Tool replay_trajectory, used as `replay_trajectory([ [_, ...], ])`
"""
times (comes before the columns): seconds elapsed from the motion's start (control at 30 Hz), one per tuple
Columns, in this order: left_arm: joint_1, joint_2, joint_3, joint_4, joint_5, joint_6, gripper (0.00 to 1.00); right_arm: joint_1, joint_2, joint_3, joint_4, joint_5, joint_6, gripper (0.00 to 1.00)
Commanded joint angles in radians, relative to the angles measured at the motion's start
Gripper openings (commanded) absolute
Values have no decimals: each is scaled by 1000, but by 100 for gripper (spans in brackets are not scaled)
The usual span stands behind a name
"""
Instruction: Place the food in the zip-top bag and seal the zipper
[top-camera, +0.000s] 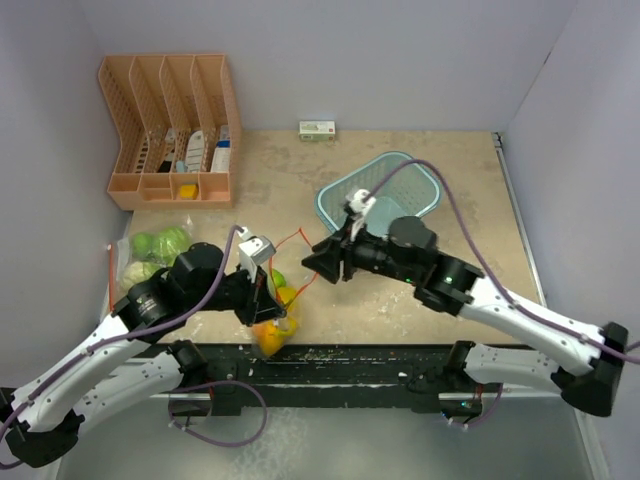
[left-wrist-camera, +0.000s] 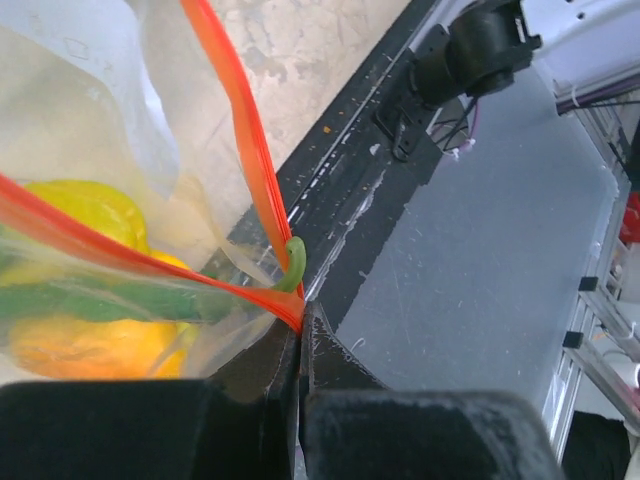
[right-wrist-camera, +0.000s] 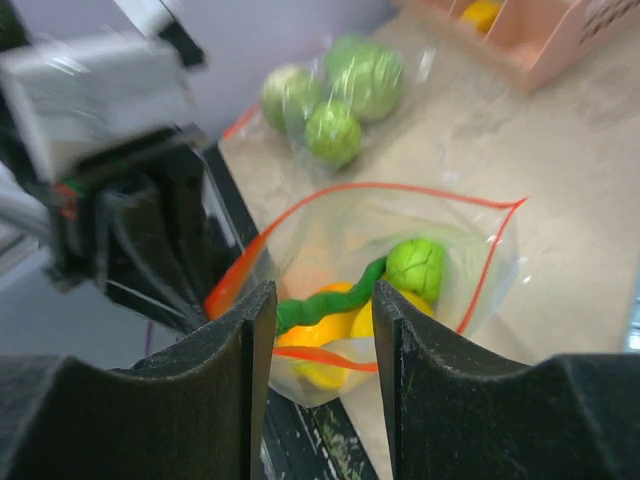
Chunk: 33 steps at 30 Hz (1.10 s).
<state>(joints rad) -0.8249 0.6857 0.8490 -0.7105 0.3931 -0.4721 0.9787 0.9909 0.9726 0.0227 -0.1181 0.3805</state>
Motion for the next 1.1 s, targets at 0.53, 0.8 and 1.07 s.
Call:
replay_trajectory([
  [0.53,2,44,226,-130,173,182,0,-1,310,101,-125,553,198,48],
  [0.8,3,-29,283,-378,-291,156,0,0,70,-73,-9,506,51,47],
  [1.07,3,-33,219,-354,-240,226,0,2,166,-57,65,-61,-218,48],
])
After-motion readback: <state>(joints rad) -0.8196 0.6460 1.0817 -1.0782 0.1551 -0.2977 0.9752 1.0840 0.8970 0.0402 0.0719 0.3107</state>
